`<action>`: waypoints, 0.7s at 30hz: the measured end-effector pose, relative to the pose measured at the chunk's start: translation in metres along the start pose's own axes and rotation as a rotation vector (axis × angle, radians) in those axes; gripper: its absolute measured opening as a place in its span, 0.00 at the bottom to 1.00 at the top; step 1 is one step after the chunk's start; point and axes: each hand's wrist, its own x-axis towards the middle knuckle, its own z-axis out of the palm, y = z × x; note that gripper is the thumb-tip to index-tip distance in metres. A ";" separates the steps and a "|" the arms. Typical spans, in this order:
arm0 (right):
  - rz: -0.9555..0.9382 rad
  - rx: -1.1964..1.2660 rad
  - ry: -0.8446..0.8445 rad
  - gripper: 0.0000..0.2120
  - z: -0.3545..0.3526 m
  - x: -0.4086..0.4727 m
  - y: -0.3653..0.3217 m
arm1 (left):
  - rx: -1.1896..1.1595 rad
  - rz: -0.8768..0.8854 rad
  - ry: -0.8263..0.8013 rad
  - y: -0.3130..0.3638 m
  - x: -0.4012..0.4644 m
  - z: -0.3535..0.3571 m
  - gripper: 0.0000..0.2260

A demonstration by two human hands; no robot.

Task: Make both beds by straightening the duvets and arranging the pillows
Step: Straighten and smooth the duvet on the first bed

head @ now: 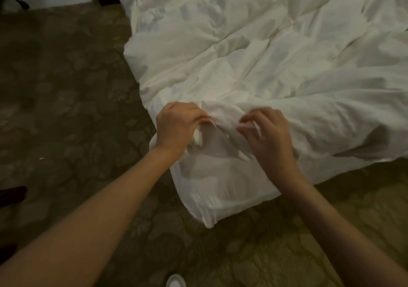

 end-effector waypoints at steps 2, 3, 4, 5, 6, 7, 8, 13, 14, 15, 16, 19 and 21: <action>-0.050 -0.118 0.041 0.07 -0.002 -0.019 0.002 | -0.148 -0.170 0.035 -0.001 0.014 -0.004 0.14; -0.057 -0.155 0.042 0.07 -0.001 -0.026 0.003 | -0.212 -0.261 0.067 -0.001 0.021 -0.007 0.12; -0.055 -0.179 0.030 0.08 0.001 -0.030 0.004 | -0.265 -0.334 0.100 -0.001 0.027 -0.011 0.08; -0.045 -0.199 0.011 0.11 0.003 -0.031 0.005 | -0.296 -0.384 0.124 0.000 0.033 -0.014 0.05; -0.029 -0.219 -0.013 0.16 0.005 -0.028 0.005 | -0.309 -0.411 0.133 0.001 0.039 -0.019 0.03; -0.014 -0.232 -0.031 0.19 0.007 -0.024 0.005 | -0.317 -0.425 0.132 0.003 0.046 -0.026 0.03; -0.005 -0.237 -0.034 0.22 0.009 -0.018 0.003 | -0.330 -0.430 0.131 0.004 0.052 -0.032 0.03; 0.021 -0.254 0.030 0.24 0.013 0.025 -0.007 | -0.370 -0.390 0.158 -0.004 0.090 -0.061 0.05; 0.031 -0.253 0.052 0.24 0.013 0.033 -0.009 | -0.369 -0.382 0.155 -0.005 0.096 -0.066 0.05; 0.044 -0.247 0.078 0.23 0.013 0.040 -0.010 | -0.376 -0.373 0.149 -0.005 0.103 -0.069 0.04; 0.052 -0.237 0.108 0.22 0.013 0.048 -0.010 | -0.383 -0.363 0.141 -0.006 0.109 -0.072 0.04; 0.059 -0.207 0.175 0.19 0.015 0.070 -0.007 | -0.391 -0.358 0.123 -0.011 0.130 -0.075 0.01; 0.057 -0.188 0.195 0.14 0.017 0.087 0.002 | -0.397 -0.383 0.114 -0.014 0.150 -0.072 0.04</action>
